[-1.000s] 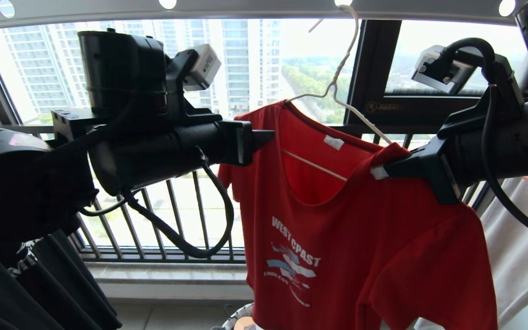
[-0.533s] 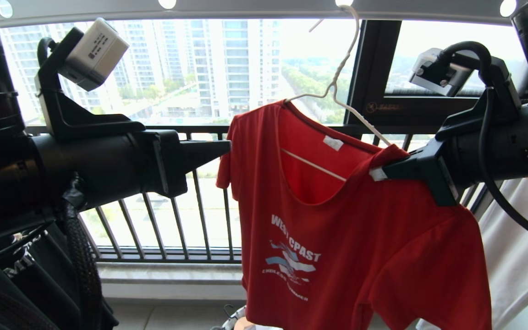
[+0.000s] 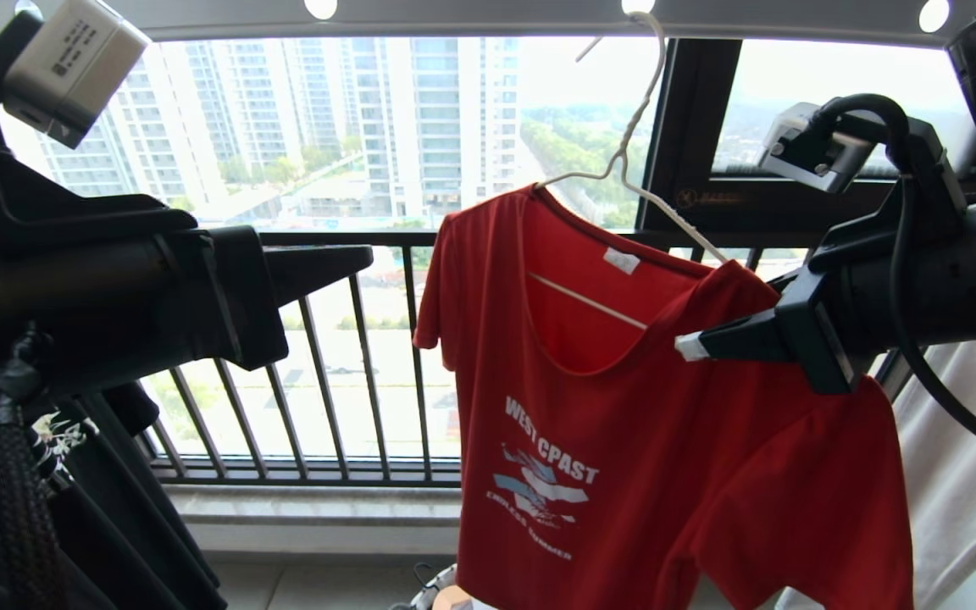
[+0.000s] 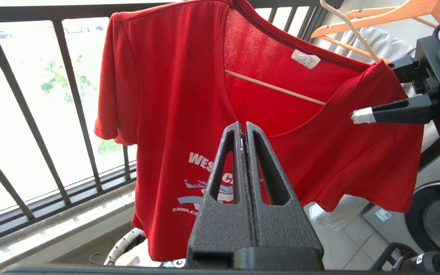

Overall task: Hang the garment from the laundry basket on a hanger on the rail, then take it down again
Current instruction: Take the clothes off the clothes rack

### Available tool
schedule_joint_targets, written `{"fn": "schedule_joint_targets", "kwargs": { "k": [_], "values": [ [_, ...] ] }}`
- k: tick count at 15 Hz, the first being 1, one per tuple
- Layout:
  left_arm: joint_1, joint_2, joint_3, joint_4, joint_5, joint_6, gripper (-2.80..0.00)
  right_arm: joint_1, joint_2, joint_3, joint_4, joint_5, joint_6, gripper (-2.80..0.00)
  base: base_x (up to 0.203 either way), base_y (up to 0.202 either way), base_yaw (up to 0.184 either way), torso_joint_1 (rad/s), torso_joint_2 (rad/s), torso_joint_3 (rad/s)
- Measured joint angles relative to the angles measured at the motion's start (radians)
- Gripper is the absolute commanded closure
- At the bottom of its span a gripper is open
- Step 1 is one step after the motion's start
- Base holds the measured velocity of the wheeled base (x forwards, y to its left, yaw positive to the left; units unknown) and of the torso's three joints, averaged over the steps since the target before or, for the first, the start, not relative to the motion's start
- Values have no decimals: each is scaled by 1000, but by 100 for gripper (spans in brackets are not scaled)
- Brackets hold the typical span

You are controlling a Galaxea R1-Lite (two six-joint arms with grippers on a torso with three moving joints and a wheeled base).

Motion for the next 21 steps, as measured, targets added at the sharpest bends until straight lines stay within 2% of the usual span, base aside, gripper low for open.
{"fn": "schedule_joint_targets", "kwargs": {
  "k": [3,4,7,8,12,17,19,21],
  "values": [
    [-4,9,-53,120,-41,-3,0,0,-56,27,15,-1,0,-280,0,0,0,0,0,0],
    [-4,14,-58,125,-64,-9,0,0,-89,39,30,-1,0,-280,0,0,0,0,0,0],
    [-4,24,-64,133,-76,-22,0,0,-210,62,81,-1,2,-280,0,0,0,0,0,0],
    [-4,24,-64,133,-77,-22,0,0,-256,71,90,-3,3,0,0,0,0,0,0,0],
    [-6,9,-41,134,-77,-23,0,-2,-407,133,100,-6,7,0,0,0,0,0,0,0],
    [0,-88,26,135,-62,-21,0,-53,-537,179,95,-35,22,0,0,0,0,0,0,0],
    [50,-164,85,132,-55,-18,0,-111,-601,212,85,-33,47,0,0,0,0,0,0,0],
    [143,-251,161,126,-52,-17,0,-178,-670,275,67,-31,99,0,0,0,0,0,0,0]
  ]
}}
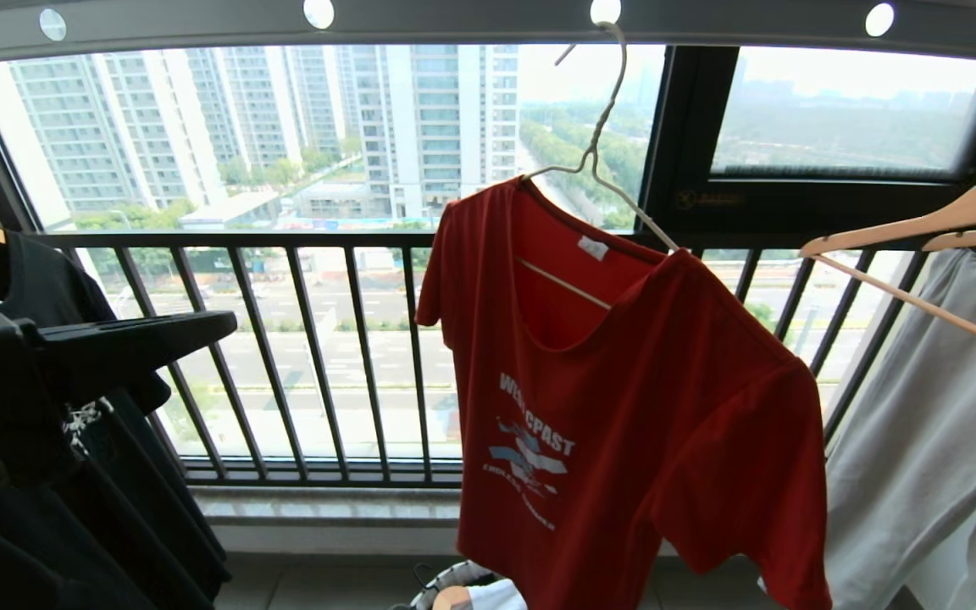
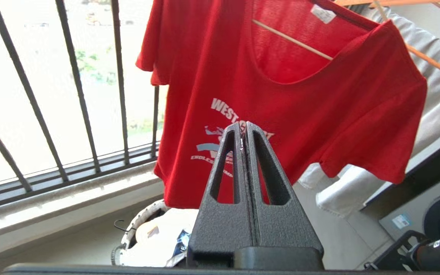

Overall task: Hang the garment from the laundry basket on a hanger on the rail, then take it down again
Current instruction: Take the clothes off the clothes rack

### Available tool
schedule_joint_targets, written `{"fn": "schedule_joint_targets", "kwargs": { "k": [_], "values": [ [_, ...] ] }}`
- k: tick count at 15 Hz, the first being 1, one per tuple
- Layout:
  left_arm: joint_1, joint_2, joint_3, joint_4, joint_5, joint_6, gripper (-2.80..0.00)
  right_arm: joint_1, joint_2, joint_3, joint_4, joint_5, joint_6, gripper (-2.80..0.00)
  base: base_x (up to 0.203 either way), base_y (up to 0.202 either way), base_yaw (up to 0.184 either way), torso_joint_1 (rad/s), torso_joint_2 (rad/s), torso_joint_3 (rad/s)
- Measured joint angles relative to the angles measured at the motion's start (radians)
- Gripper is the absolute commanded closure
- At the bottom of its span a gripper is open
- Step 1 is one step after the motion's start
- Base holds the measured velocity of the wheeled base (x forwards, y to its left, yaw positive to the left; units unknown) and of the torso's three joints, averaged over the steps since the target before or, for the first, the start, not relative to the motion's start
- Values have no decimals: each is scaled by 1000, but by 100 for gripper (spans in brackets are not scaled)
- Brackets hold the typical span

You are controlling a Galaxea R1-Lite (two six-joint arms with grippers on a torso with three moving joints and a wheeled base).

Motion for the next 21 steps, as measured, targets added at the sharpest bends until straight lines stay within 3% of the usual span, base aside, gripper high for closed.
{"fn": "schedule_joint_targets", "kwargs": {
  "k": [6,8,10,11,13,16,19,21],
  "values": [
    [307,-333,174,31,45,6,0,-173,-338,271,-10,0,85,0,0,0,0,0,0,0],
    [345,-463,219,116,66,6,0,-214,-448,352,0,-38,153,0,0,0,0,0,0,0],
    [362,-579,284,203,91,5,0,-238,-500,394,7,-121,270,0,0,0,0,0,0,0],
    [366,-616,314,225,129,6,0,-251,-514,402,8,-135,286,0,0,0,0,0,0,0],
    [371,-657,333,226,170,16,0,-294,-530,410,10,-137,284,0,0,0,0,0,0,0],
    [375,-681,331,207,156,72,0,-365,-561,473,3,-105,235,0,0,0,0,0,0,0],
    [376,-689,369,207,208,89,0,-377,-657,621,-34,-81,156,0,0,0,0,0,0,0],
    [376,-689,323,211,193,97,0,-378,-720,747,-111,-73,89,0,0,0,0,0,0,0]
  ]
}}
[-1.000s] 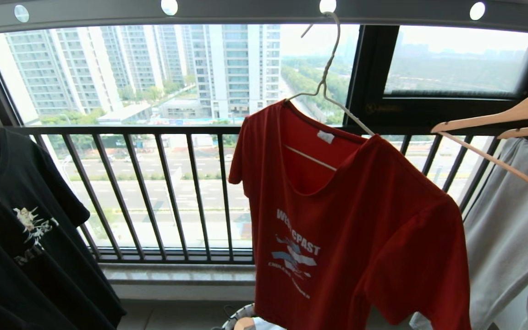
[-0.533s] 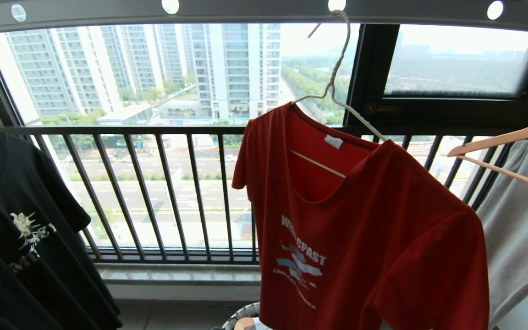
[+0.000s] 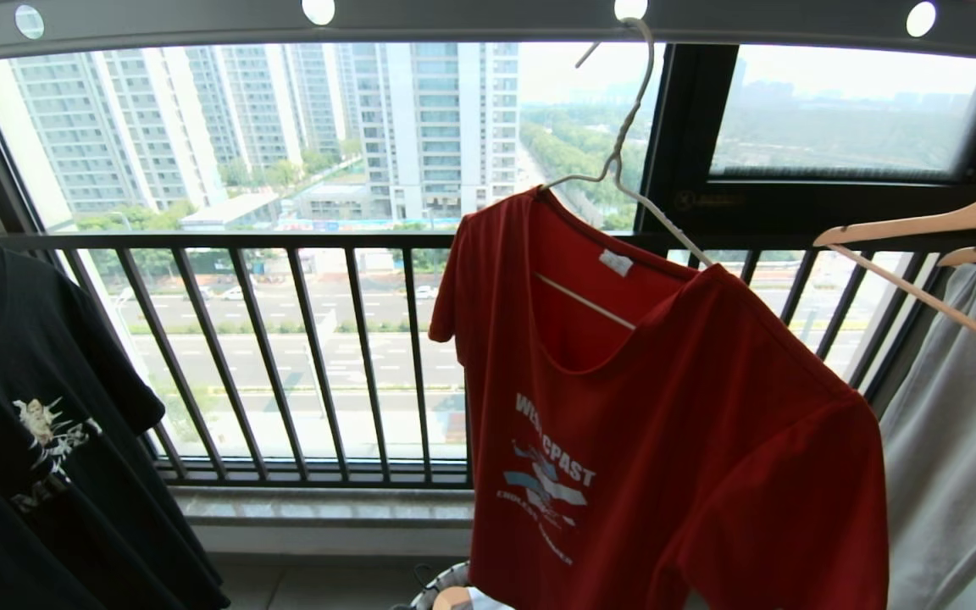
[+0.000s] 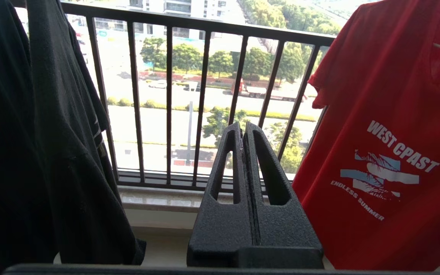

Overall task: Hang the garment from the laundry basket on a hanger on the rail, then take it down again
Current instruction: Take the clothes off the clothes rack

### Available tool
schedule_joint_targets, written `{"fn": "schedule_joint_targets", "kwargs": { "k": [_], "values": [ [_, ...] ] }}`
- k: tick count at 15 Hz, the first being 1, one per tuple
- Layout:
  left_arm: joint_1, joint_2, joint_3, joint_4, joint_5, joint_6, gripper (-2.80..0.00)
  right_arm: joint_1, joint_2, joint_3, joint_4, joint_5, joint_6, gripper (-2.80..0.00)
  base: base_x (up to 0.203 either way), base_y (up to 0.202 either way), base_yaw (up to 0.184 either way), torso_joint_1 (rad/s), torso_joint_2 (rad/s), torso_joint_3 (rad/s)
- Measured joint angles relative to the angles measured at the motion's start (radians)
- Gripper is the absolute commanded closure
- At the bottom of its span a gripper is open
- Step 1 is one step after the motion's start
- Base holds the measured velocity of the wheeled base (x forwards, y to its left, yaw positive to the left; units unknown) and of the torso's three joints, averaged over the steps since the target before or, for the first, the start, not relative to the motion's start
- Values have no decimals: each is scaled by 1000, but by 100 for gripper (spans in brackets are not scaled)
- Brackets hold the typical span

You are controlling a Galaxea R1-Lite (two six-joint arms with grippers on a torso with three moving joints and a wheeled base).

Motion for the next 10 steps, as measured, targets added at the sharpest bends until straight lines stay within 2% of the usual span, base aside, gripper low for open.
{"fn": "schedule_joint_targets", "kwargs": {
  "k": [3,7,10],
  "values": [
    [8,0,-35,7,-43,27,0,0,-64,177,-196,16,-61,0,0,0,0,0,0,0],
    [77,17,-67,13,-124,68,0,0,-92,384,-455,22,-97,0,0,0,0,0,0,0],
    [110,-20,52,33,-139,100,0,0,-97,448,-533,25,-91,0,0,0,0,0,0,0]
  ]
}}
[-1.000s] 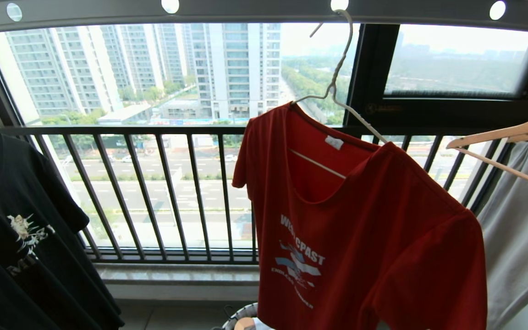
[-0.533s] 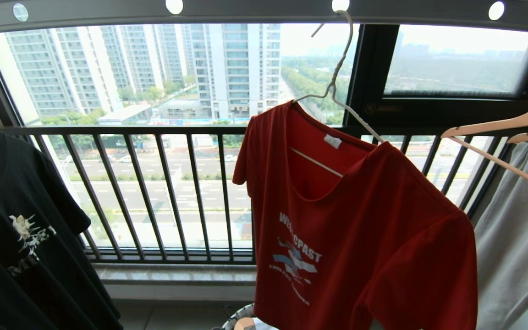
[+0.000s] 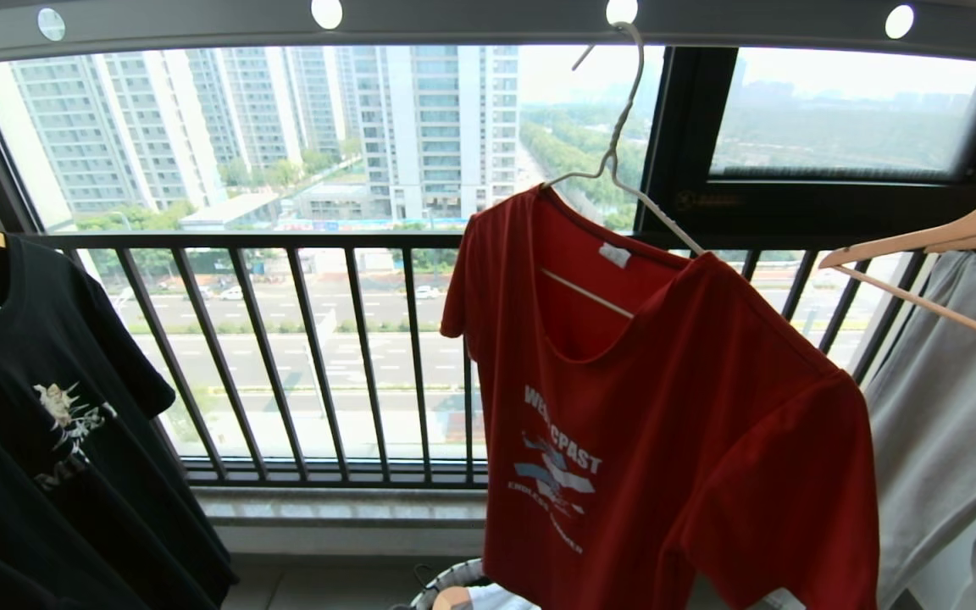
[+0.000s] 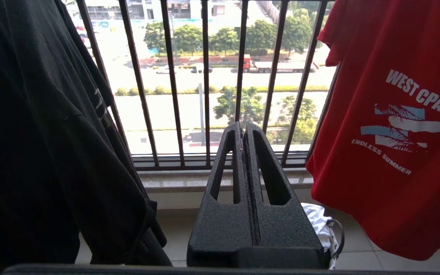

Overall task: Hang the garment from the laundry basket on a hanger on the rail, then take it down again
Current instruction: Take the clothes off the clothes rack

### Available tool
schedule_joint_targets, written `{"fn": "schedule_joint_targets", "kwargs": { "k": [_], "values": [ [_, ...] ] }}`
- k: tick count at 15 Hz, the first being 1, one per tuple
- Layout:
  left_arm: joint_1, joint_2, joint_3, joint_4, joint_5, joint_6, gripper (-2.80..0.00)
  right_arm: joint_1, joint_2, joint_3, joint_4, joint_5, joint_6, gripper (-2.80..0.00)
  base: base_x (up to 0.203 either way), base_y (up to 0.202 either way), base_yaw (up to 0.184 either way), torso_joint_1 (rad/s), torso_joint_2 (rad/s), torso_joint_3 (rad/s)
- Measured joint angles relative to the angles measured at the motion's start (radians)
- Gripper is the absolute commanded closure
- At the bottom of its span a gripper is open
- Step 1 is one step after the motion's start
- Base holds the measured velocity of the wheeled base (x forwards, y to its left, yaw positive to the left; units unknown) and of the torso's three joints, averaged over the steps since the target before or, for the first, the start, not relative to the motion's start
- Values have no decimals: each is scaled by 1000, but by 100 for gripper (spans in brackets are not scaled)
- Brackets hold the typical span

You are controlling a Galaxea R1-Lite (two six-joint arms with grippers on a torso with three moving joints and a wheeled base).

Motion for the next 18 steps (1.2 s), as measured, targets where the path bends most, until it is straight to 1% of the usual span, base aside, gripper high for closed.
{"fn": "schedule_joint_targets", "kwargs": {
  "k": [2,5,7,9,10,12,15,18],
  "values": [
    [21,-42,103,-1,-20,35,0,0,-1,24,-4,24,0,0,0,0,0,0,0,0],
    [34,-123,249,-35,-30,86,0,1,-1,32,-6,29,6,0,0,0,0,0,0,0],
    [37,-190,342,-84,-28,128,0,1,-1,32,-6,30,4,0,0,0,0,0,0,0],
    [39,-230,428,-176,-15,149,0,1,-1,32,-4,31,3,0,0,0,0,0,0,0],
    [39,-240,446,-203,1,152,0,1,-1,32,-2,32,3,0,0,0,0,0,0,0],
    [39,-252,460,-203,9,153,0,1,-1,30,0,33,1,0,0,0,0,0,0,0],
    [39,-258,464,-164,7,153,0,4,-1,29,6,34,2,0,0,0,0,0,0,0],
    [39,-259,466,-164,8,144,0,4,2,28,9,34,3,0,0,0,0,0,0,0]
  ]
}}
